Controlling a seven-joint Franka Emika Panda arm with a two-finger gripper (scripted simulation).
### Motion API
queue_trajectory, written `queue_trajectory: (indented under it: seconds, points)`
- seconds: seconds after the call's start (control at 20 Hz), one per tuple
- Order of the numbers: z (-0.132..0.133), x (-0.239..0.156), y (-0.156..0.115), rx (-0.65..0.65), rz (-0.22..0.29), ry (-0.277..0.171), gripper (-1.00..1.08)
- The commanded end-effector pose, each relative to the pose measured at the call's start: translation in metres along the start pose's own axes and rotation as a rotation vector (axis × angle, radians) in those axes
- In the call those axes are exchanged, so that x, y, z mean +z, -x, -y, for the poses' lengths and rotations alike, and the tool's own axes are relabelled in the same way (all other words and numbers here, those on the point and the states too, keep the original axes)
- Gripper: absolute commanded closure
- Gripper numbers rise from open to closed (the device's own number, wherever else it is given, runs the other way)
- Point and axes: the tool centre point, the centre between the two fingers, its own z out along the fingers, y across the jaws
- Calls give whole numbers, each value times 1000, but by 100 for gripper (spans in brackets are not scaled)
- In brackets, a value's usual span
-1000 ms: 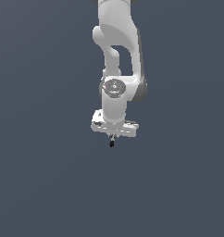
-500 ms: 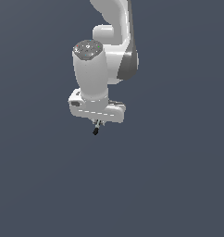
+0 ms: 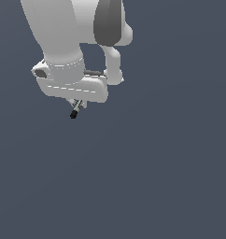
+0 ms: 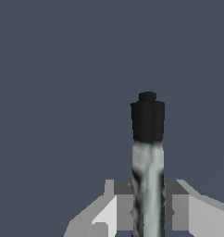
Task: Pick up the object and move it to a goal position.
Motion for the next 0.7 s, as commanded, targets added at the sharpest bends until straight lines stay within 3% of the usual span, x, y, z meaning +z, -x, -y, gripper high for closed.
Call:
queue_trajectory:
  seconds: [0.0,0.65]
  points:
    - [-14,-26,-3,-1,1,0,108]
    - [-69,-126,-19,-1,1,1,108]
